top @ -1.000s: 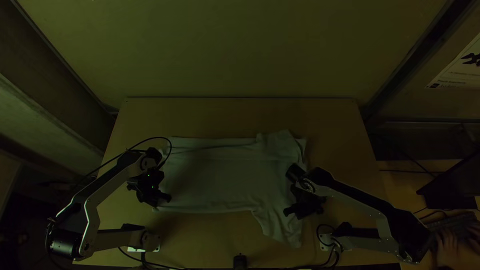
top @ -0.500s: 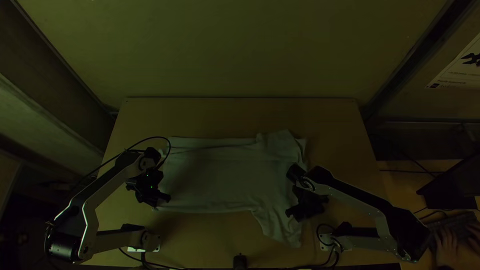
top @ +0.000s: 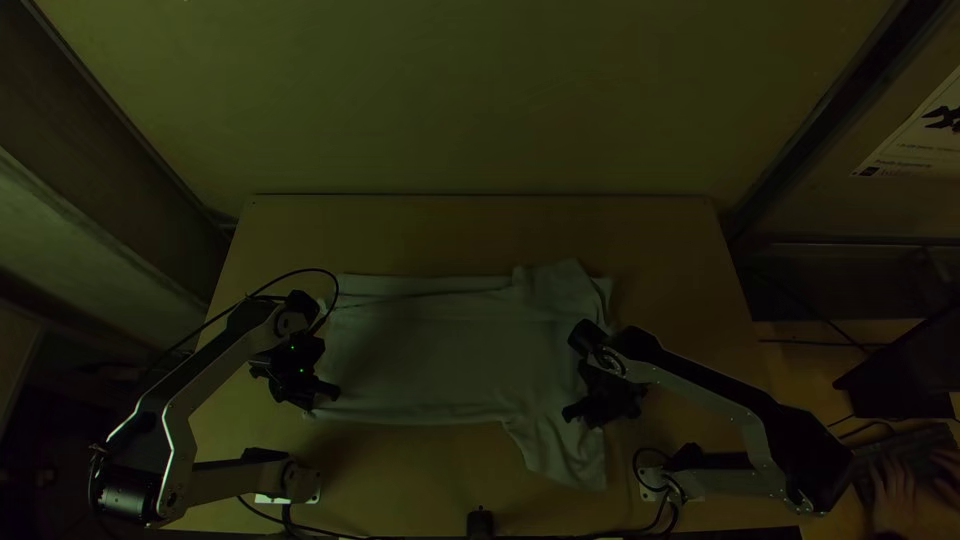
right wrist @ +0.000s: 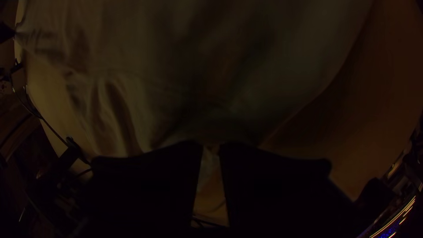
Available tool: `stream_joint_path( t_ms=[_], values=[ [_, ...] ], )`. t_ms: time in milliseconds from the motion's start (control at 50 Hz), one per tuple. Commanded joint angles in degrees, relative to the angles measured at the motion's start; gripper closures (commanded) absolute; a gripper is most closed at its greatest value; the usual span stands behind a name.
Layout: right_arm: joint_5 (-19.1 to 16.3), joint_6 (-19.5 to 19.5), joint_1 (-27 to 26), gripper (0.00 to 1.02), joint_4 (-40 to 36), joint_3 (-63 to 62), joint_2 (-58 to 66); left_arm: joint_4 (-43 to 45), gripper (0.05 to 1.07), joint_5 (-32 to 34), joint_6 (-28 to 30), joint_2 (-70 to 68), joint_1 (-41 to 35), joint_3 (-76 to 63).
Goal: Fold the t-shirt
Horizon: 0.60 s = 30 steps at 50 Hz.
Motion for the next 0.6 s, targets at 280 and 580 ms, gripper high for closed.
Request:
stream_joint_path(
  t_ms=[280,580],
  values=[
    [0.25,-4.63,-8.99,1.00,-6.66,0.46,-10.19,-0.18,1.04,0.49,1.13,1.14,3.01,4.31],
    [2.89,-8.41,-16.20,1.00,-7.62,5.99,-9.57,2.55,1.04,1.98,2.45,2.19,5.56,9.15]
  ],
)
